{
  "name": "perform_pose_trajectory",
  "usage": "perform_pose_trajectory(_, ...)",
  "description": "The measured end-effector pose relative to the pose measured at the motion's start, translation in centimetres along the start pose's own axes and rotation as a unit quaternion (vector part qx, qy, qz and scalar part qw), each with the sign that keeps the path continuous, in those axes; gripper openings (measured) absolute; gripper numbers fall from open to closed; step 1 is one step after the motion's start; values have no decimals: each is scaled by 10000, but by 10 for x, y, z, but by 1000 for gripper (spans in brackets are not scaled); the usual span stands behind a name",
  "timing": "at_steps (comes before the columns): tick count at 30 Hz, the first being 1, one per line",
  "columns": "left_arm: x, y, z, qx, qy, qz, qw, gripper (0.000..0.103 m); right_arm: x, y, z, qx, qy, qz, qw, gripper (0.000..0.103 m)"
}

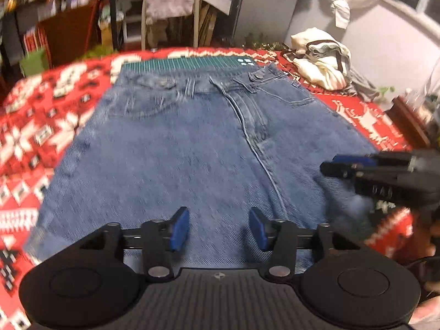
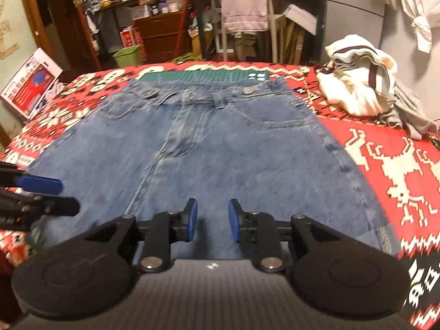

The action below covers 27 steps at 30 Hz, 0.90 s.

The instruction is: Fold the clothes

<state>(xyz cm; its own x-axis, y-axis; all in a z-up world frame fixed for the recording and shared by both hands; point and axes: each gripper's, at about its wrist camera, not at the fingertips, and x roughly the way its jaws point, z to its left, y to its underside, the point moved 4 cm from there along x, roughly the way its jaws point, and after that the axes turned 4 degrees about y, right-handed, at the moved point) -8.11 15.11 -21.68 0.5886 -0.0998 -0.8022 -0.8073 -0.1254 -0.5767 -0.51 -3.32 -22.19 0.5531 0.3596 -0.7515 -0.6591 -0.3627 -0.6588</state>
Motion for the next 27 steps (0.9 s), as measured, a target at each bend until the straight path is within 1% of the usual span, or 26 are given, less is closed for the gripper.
perform_pose_trajectory(2, 8, -3, 3, 55, -236, -26, 9997, 59, 9, 1, 0, -88, 94, 14, 9999, 36)
perform_pose_trajectory(3, 13, -3, 6, 40, -324, -29, 9995, 61, 13, 2, 1, -132, 141, 21, 9998, 42)
perform_pose_trajectory(4, 19, -4, 9, 19, -407, -29, 9992, 63, 17, 3, 1, -177, 188, 28, 9997, 46)
perform_pose_trajectory(5, 24, -3, 12, -24, -468, 19, 9989, 64, 20, 4, 2, -231, 228, 20, 9995, 48)
perform_pose_trajectory(6, 29, -1, 16, -76, -523, 82, 9986, 65, 20, 7, 4, -319, 245, -38, 9992, 54)
perform_pose_trajectory(7, 31, -1, 17, -71, -552, 57, 9984, 70, 20, 9, 6, -408, 269, -91, 9988, 61)
perform_pose_trajectory(8, 32, 0, 17, -39, -545, 20, 9985, 78, 20, 12, 8, -476, 321, -119, 9983, 64)
perform_pose_trajectory(9, 34, 1, 16, -6, -529, -12, 9986, 82, 20, 14, 7, -444, 389, -115, 9982, 72)
perform_pose_trajectory(10, 36, 2, 14, 86, -500, -20, 9987, 89, 20, 15, 6, -387, 442, -104, 9982, 82)
perform_pose_trajectory(11, 38, 4, 11, 218, -486, -6, 9986, 95, 21, 17, 3, -250, 443, -69, 9987, 86)
perform_pose_trajectory(12, 40, 5, 8, 334, -494, -12, 9982, 98, 22, 18, 0, -113, 444, -35, 9989, 92)
perform_pose_trajectory(14, 42, 7, 7, 337, -475, -26, 9983, 103, 23, 21, -4, -11, 464, -10, 9989, 95)
perform_pose_trajectory(15, 42, 7, 7, 327, -480, -19, 9983, 103, 23, 22, -4, -14, 480, -12, 9988, 97)
perform_pose_trajectory(16, 43, 6, 6, 314, -499, 2, 9983, 103, 24, 23, -5, -13, 495, -14, 9988, 101)
perform_pose_trajectory(17, 43, 6, 5, 299, -520, 28, 9982, 103, 24, 24, -5, 2, 509, -20, 9987, 103)
perform_pose_trajectory(21, 44, 4, 4, 291, -548, 96, 9980, 103, 26, 24, -6, 23, 540, -31, 9985, 103)
perform_pose_trajectory(27, 43, 7, 4, 376, -509, -9, 9980, 103, 25, 26, -8, 36, 526, -92, 9986, 103)
